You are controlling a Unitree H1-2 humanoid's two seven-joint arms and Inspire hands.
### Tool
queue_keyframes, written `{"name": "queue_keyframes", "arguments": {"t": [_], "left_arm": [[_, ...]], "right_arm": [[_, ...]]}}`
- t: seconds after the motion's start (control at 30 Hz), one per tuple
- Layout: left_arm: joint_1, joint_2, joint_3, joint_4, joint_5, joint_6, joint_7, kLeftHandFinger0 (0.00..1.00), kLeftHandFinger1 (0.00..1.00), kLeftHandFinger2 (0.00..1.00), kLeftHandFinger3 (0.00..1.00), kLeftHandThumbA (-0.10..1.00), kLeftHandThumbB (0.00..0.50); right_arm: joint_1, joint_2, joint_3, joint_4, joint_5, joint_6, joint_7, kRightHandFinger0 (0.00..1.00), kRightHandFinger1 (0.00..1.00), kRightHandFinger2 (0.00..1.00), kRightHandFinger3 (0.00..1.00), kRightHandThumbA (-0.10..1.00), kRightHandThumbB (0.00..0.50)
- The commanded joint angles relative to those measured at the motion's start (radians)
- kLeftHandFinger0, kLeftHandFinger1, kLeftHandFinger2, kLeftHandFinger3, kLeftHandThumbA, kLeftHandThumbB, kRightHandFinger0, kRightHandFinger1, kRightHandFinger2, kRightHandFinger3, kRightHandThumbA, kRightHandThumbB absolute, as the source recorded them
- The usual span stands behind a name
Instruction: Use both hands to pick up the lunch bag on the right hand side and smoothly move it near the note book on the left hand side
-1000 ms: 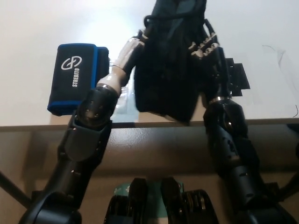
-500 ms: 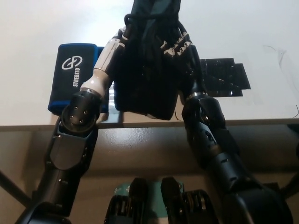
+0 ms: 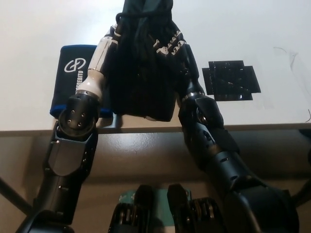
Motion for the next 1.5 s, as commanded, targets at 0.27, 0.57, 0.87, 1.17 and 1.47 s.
{"name": "queue_keyframes", "arguments": {"t": [0.27,0.57,0.87,1.17,1.47], "left_arm": [[-0.017,-0.010,0.004,-0.048,-0.001,-0.014,0.038,1.00,1.00,1.00,1.00,1.00,0.362],[0.025,0.081,-0.061,-0.107,0.155,0.010,0.062,1.00,1.00,1.00,1.00,1.00,0.382],[0.072,0.230,-0.110,-0.231,0.308,0.014,0.046,1.00,1.00,1.00,1.00,1.00,0.425],[0.141,0.288,-0.085,-0.384,0.282,0.041,0.004,1.00,1.00,1.00,1.00,1.00,0.455],[0.270,0.357,-0.029,-0.539,0.231,0.035,-0.022,1.00,1.00,1.00,1.00,1.00,0.444]], "right_arm": [[-0.065,0.032,0.019,0.014,-0.029,-0.052,0.055,1.00,1.00,1.00,1.00,1.00,0.153],[-0.006,-0.048,0.238,-0.093,-0.401,-0.052,-0.261,1.00,1.00,1.00,1.00,1.00,0.181],[0.092,-0.153,0.308,-0.277,-0.561,-0.052,-0.419,1.00,1.00,1.00,1.00,1.00,0.301],[0.188,-0.189,0.279,-0.460,-0.561,-0.029,-0.360,1.00,1.00,1.00,1.00,1.00,0.260],[0.357,-0.244,0.240,-0.736,-0.533,0.033,-0.288,1.00,1.00,1.00,1.00,1.00,0.309]]}}
